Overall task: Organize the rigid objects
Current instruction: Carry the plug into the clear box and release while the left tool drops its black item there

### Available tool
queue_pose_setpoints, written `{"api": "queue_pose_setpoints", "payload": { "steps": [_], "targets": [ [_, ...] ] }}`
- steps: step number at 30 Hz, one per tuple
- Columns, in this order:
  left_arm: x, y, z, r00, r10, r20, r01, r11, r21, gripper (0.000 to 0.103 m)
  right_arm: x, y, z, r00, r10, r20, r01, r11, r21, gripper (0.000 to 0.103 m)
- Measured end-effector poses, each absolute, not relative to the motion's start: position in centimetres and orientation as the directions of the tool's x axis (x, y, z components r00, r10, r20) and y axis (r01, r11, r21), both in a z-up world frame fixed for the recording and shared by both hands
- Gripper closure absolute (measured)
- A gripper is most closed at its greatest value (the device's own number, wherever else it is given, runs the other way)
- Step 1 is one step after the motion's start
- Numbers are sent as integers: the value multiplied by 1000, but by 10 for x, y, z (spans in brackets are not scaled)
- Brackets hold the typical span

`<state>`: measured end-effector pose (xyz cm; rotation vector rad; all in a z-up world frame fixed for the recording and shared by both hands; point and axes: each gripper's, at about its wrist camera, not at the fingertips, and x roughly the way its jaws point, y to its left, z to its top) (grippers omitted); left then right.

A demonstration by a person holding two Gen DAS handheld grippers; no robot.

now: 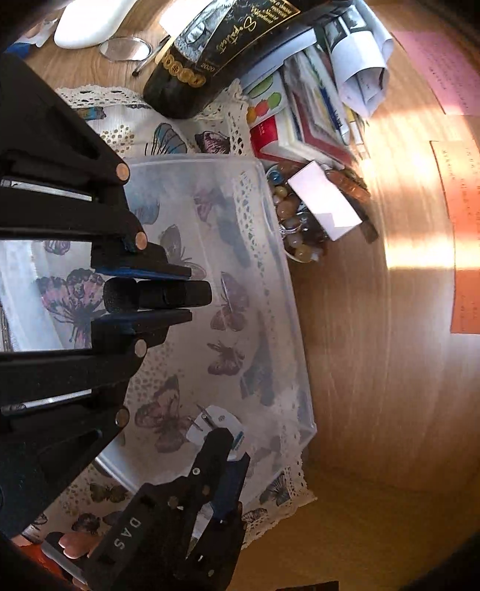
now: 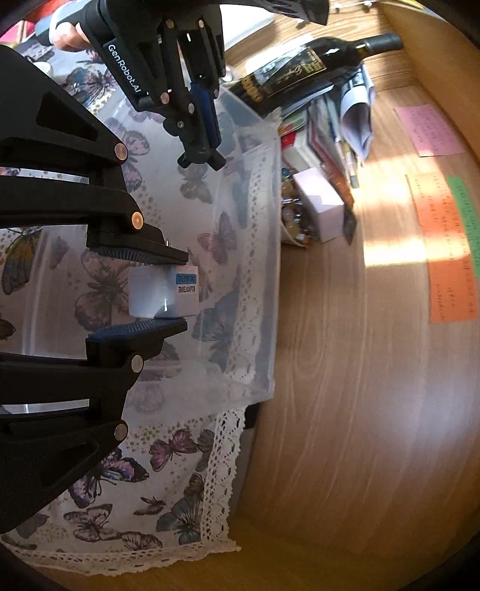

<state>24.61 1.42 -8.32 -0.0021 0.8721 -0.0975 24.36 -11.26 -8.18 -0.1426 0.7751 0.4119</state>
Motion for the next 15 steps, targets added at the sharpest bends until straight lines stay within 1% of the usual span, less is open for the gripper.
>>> {"api": "queue_pose_setpoints", "payload": {
  "steps": [7, 10, 13, 15],
  "targets": [
    [244, 17, -81, 639, -94, -763, 84, 995, -52, 88, 239, -111, -77, 654, 302, -693, -414, 910, 6, 76],
    [240, 16, -74, 654, -92, -751, 84, 995, -49, 85, 235, -110, -70, 665, 307, -681, -419, 908, 0, 75],
    [229, 16, -63, 680, -82, -728, 83, 996, -34, 79, 227, -111, -61, 676, 316, -665, -425, 905, -2, 72],
    [222, 15, -55, 698, -78, -711, 82, 996, -29, 70, 219, -112, -52, 688, 329, -647, -432, 902, -1, 69]
  ]
}}
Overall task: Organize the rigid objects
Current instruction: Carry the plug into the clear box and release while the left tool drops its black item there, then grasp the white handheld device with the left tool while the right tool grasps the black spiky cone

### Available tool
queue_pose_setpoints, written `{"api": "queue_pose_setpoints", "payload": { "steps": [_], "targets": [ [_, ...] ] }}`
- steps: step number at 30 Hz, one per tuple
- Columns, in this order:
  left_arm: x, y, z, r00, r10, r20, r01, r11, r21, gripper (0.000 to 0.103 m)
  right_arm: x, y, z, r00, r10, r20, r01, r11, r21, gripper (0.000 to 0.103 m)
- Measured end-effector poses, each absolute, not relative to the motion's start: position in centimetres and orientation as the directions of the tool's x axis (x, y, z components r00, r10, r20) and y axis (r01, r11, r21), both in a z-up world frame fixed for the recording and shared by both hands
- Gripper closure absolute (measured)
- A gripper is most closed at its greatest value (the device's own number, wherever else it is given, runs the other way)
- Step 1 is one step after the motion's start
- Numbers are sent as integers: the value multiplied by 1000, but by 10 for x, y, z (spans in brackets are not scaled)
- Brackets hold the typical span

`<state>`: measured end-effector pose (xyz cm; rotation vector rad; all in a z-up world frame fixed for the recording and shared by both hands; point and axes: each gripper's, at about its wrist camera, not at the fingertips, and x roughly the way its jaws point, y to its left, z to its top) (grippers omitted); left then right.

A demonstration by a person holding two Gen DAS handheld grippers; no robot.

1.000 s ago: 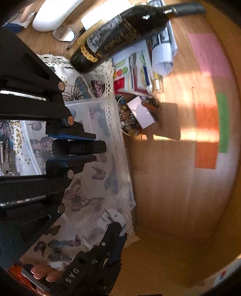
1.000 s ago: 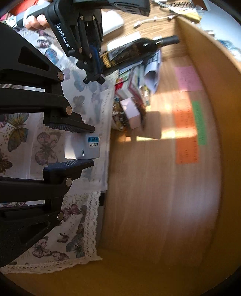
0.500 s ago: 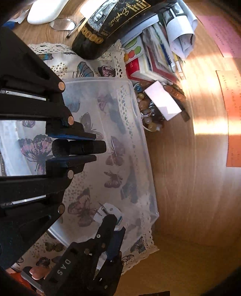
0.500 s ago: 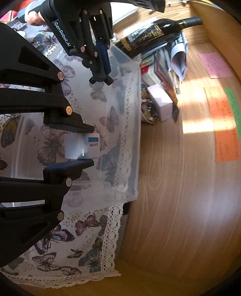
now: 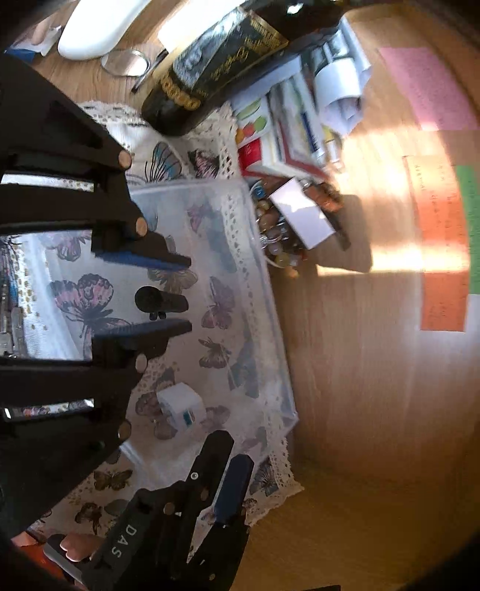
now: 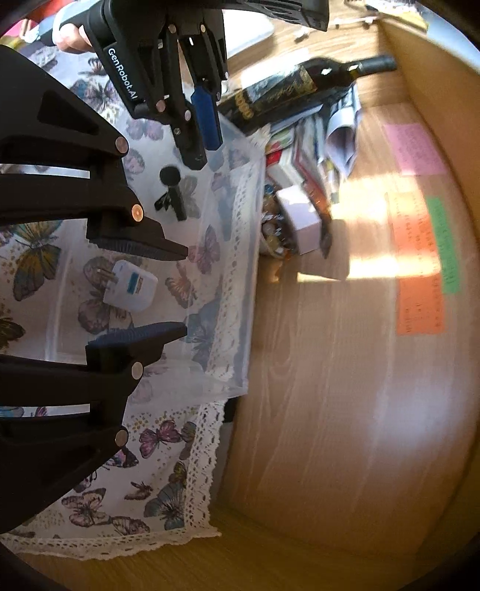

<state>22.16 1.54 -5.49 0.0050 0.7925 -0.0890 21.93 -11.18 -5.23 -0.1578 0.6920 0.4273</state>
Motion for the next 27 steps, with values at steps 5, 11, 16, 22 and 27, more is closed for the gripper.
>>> {"api": "queue_pose_setpoints", "payload": {
  "steps": [5, 11, 16, 22, 27],
  "targets": [
    [195, 20, -33, 750, -67, -658, 73, 997, -19, 47, 193, -114, -30, 723, 355, -593, -450, 893, -13, 61],
    [158, 32, -17, 792, -43, -609, 45, 999, -12, 22, 158, -117, -19, 737, 384, -556, -480, 877, -31, 52],
    [125, 44, -20, 805, -26, -592, 27, 1000, -8, 14, 131, -118, -28, 709, 411, -573, -510, 860, -14, 47],
    [94, 53, -46, 777, -15, -629, 20, 1000, 2, 13, 109, -112, -56, 640, 437, -632, -538, 842, 37, 46],
    [77, 51, -71, 739, -31, -673, 27, 999, -17, 13, 89, -112, -79, 616, 406, -675, -542, 841, 11, 46]
  ]
}}
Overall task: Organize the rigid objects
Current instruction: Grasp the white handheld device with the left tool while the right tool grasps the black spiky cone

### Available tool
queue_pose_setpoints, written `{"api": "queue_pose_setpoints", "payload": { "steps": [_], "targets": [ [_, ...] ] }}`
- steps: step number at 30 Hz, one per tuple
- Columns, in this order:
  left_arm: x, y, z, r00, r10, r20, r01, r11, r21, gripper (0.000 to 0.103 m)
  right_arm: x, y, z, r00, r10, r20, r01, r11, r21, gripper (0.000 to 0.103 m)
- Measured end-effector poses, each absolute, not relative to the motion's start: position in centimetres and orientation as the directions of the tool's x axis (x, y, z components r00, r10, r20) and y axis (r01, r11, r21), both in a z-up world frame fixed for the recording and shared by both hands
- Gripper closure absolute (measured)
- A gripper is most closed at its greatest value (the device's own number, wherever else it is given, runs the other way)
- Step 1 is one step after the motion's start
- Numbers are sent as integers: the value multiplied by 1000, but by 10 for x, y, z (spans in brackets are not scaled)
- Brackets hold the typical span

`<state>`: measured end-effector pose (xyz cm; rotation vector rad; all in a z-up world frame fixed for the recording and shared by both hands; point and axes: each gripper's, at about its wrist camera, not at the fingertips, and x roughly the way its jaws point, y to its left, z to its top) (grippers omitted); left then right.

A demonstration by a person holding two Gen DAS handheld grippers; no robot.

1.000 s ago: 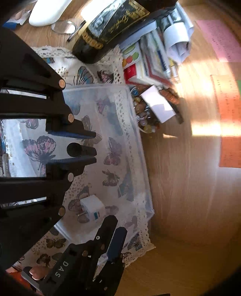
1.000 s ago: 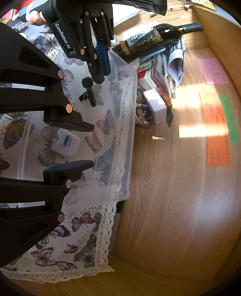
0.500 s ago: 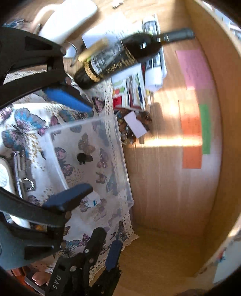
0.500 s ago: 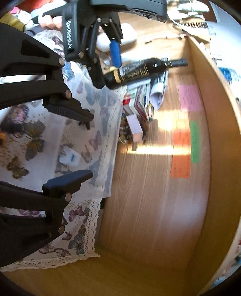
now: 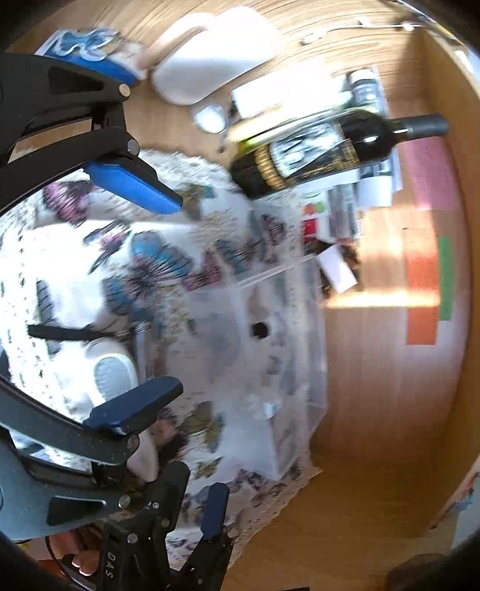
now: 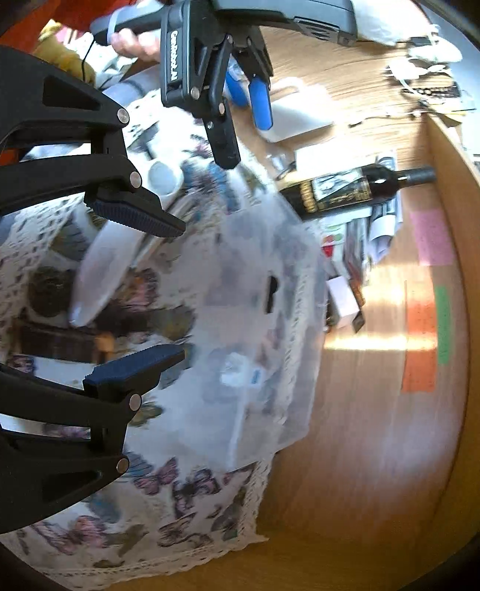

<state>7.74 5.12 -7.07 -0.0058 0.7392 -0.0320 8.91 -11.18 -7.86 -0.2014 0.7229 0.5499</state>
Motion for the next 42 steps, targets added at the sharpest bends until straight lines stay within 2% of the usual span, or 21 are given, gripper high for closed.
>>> {"api": "queue_pose_setpoints", "payload": {
  "steps": [13, 17, 19, 21, 24, 27, 38, 40, 42],
  "targets": [
    [68, -12, -104, 697, -146, -702, 205, 979, 0, 13, 54, -156, -107, 597, 367, -713, -446, 891, 85, 47],
    [73, -19, -111, 682, -168, -711, 224, 975, -16, 13, 45, -155, -108, 597, 377, -709, -463, 883, 79, 56],
    [71, -21, -112, 689, -158, -707, 221, 975, -2, 15, 43, -152, -109, 589, 386, -710, -480, 874, 77, 62],
    [65, -22, -112, 695, -156, -702, 225, 974, 7, 26, 43, -148, -112, 574, 396, -717, -499, 863, 78, 65],
    [55, -21, -112, 685, -176, -707, 246, 969, -3, 34, 44, -144, -118, 551, 402, -731, -512, 855, 84, 67],
    [47, -23, -114, 663, -195, -723, 264, 964, -17, 37, 48, -143, -126, 544, 388, -744, -503, 861, 81, 73],
    [60, -26, -128, 621, -231, -749, 278, 958, -66, 38, 52, -152, -125, 570, 389, -724, -469, 877, 103, 75],
    [62, -28, -131, 624, -236, -745, 276, 958, -72, 45, 53, -154, -125, 570, 391, -723, -464, 879, 109, 75],
    [59, -30, -130, 629, -252, -735, 290, 954, -79, 56, 54, -156, -124, 574, 388, -721, -458, 882, 110, 75]
  ]
}}
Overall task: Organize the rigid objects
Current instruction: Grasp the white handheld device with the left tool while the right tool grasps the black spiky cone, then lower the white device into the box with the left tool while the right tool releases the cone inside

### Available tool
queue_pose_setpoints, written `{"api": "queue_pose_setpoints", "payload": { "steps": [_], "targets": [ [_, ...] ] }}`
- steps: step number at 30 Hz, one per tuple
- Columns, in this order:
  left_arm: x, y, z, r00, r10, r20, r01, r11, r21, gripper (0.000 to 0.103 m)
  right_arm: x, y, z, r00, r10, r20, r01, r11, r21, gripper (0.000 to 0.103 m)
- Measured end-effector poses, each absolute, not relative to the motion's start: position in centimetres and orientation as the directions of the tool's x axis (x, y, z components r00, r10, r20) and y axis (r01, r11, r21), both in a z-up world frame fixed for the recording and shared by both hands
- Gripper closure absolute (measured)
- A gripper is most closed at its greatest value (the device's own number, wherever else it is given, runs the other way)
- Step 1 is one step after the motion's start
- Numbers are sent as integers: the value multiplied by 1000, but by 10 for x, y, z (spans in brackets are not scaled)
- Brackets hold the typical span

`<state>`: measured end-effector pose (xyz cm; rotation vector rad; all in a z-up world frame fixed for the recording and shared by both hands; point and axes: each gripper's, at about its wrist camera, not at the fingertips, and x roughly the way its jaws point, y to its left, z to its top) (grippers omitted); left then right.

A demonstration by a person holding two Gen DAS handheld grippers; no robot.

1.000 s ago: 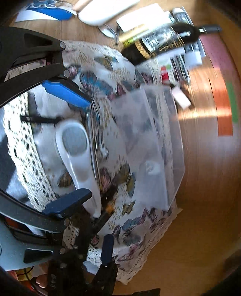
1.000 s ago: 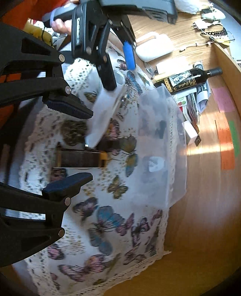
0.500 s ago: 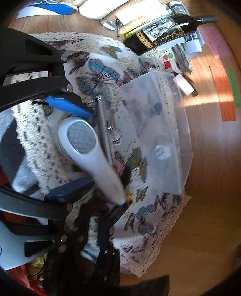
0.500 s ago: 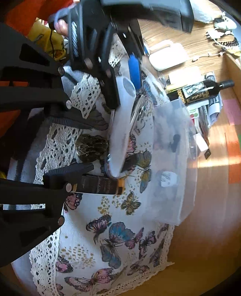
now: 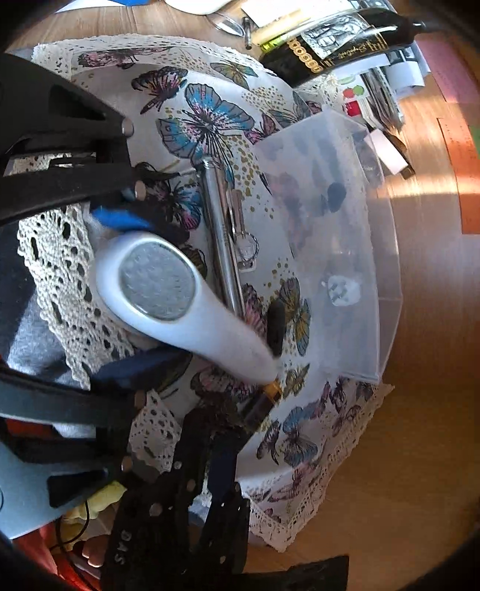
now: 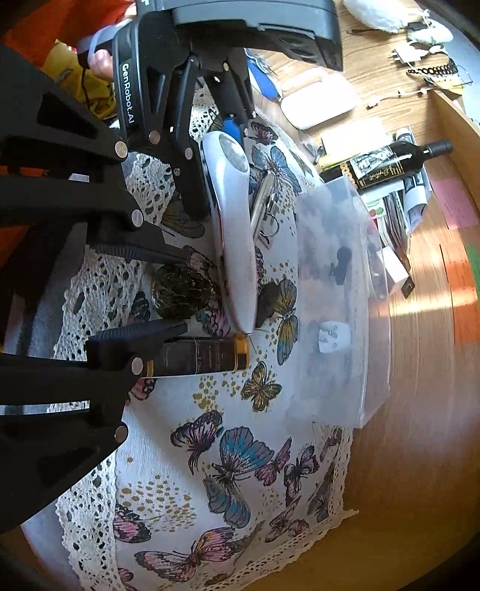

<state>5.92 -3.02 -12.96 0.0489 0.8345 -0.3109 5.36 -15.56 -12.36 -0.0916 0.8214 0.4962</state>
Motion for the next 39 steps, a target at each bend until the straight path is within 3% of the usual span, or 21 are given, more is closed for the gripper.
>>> {"api": "queue_pose_setpoints", "payload": {
  "steps": [20, 28, 39],
  "targets": [
    [52, -19, -64, 745, -309, -591, 298, 947, -121, 61, 63, -161, -90, 650, 410, -640, -447, 887, 114, 75],
    [76, -9, -45, 751, -312, -581, 271, 949, -160, 62, 72, -161, -63, 703, 423, -572, -453, 886, 98, 75],
    [80, 13, -5, 792, -249, -557, 223, 968, -115, 62, 96, -161, -38, 724, 454, -519, -471, 876, 109, 75]
  ]
}}
